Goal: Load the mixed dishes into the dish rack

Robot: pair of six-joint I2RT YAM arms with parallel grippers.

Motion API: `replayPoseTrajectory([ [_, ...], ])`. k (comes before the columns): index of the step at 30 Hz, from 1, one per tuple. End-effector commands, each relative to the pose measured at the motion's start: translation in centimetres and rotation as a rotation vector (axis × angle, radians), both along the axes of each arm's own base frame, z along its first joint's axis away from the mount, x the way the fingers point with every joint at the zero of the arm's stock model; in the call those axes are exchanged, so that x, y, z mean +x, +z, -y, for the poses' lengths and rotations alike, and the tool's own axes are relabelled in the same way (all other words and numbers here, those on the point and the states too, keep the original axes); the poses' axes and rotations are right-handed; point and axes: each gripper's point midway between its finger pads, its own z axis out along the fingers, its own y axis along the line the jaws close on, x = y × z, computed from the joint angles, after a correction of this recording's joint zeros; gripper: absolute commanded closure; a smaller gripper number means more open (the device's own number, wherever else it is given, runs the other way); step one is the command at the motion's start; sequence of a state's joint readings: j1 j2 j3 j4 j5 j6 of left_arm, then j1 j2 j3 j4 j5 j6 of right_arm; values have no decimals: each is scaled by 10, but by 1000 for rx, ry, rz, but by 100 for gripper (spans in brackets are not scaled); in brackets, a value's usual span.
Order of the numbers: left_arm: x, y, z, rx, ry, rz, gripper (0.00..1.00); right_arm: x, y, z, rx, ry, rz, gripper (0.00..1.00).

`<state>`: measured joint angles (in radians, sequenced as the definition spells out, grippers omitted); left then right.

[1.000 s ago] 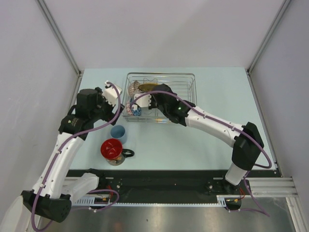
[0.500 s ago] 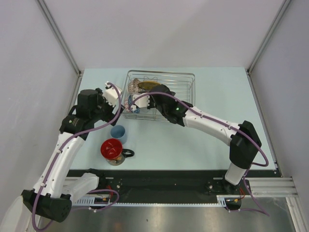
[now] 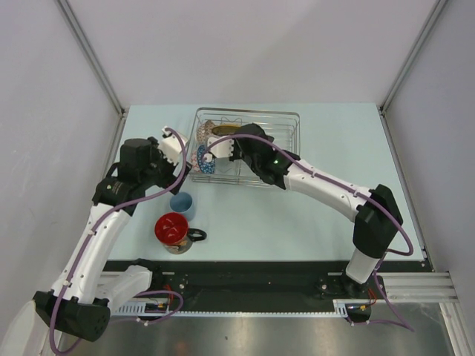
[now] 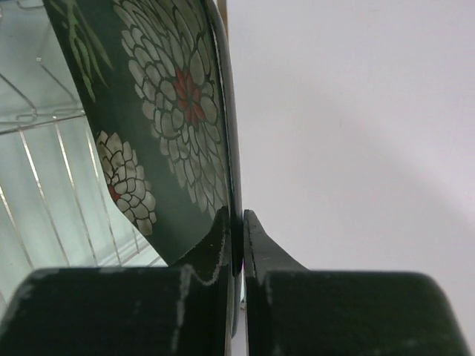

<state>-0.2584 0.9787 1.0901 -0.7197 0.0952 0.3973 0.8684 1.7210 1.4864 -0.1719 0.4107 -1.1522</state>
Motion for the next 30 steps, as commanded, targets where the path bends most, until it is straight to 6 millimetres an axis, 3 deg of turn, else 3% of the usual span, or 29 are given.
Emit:
replayPoseTrajectory([
  [1, -2, 5, 3, -44, -2, 17, 5, 18, 120, 23, 238, -113, 245, 100],
  [5, -2, 5, 4, -48, -5, 17, 5, 19, 120, 19, 246, -110, 242, 100],
  [17, -1, 2, 3, -44, -2, 22, 5, 12, 95, -1, 239, -78, 190, 100],
  [24, -1, 1, 3, -42, -2, 23, 5, 3, 70, -16, 216, -54, 142, 100],
  [30, -1, 0, 3, -42, -2, 25, 5, 0, 53, -17, 203, -52, 110, 100],
])
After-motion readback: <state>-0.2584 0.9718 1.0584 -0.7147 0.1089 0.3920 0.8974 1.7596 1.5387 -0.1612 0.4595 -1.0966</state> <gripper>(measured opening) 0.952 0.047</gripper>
